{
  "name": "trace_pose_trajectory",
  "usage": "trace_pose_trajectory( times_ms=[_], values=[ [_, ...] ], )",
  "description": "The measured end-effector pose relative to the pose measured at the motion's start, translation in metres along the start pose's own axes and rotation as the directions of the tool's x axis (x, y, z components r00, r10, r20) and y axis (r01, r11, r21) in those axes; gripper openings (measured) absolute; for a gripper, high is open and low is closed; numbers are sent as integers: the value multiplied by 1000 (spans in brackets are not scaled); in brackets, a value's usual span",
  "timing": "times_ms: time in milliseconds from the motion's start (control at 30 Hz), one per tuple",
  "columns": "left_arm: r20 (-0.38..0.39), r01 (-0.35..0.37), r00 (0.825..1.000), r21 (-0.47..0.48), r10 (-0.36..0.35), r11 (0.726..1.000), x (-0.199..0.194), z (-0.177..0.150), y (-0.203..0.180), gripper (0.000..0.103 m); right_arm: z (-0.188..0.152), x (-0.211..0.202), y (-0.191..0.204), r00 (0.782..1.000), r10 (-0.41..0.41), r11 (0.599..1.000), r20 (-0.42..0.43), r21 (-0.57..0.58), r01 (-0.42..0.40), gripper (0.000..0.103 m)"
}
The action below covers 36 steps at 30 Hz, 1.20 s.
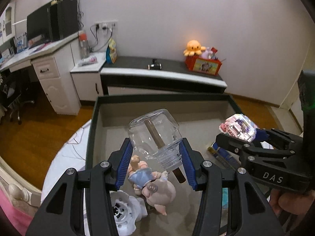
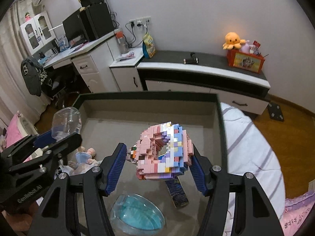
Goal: Organize rigid objects
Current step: 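Carry the glass jar and block figure over the pink box and lower them, then withdraw both tools from the box back over the bed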
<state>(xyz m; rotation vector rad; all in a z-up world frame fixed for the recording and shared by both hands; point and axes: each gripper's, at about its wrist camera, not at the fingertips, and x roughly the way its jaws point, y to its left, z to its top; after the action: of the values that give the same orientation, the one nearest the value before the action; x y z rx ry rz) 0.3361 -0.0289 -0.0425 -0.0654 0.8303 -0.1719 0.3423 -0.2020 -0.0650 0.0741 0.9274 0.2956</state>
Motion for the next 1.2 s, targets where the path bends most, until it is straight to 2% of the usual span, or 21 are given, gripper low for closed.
trace_pose_trajectory(
  times_ms=[33,67,100,133,167,233,333,500,800,933,1200],
  values=[
    [-5,-3,1000,-4,3,1000,2,-1,1,50,-1,1,-1,1000,3,1000,-2,7,-3,67],
    [-7,-9,1000,-5,9,1000,2,-2,1,51,-2,1,-2,1000,9,1000,-6,12,-9,78],
    [-5,-13,1000,-8,13,1000,1,-3,2,57,-4,0,-2,1000,13,1000,-6,14,-13,84],
    [4,-19,1000,-11,19,1000,-2,-4,3,69,-5,-3,-2,1000,17,1000,-3,11,-17,84],
    [16,-35,999,-14,35,999,-6,-5,5,74,-6,-5,-1,1000,15,1000,-1,9,-15,84],
    [58,-44,997,-24,45,999,-20,-8,8,92,-7,-13,-1,1000,10,1000,10,13,-11,85],
    [115,-50,992,-34,54,998,-45,-16,12,103,-11,-29,-1,999,-5,999,44,34,3,103],
    [166,-83,983,-8,83,997,-83,-36,9,103,-28,-57,6,996,17,999,93,44,-21,103],
    [244,-46,968,-44,55,998,-155,-88,8,103,-86,-126,28,975,22,999,223,43,-32,103],
    [263,-51,963,-55,64,997,-176,-111,6,103,-112,-149,36,964,-3,999,265,43,-8,103],
    [245,-37,968,-87,57,996,-191,-152,7,103,-158,-183,52,947,-35,999,320,21,29,103]
  ],
)
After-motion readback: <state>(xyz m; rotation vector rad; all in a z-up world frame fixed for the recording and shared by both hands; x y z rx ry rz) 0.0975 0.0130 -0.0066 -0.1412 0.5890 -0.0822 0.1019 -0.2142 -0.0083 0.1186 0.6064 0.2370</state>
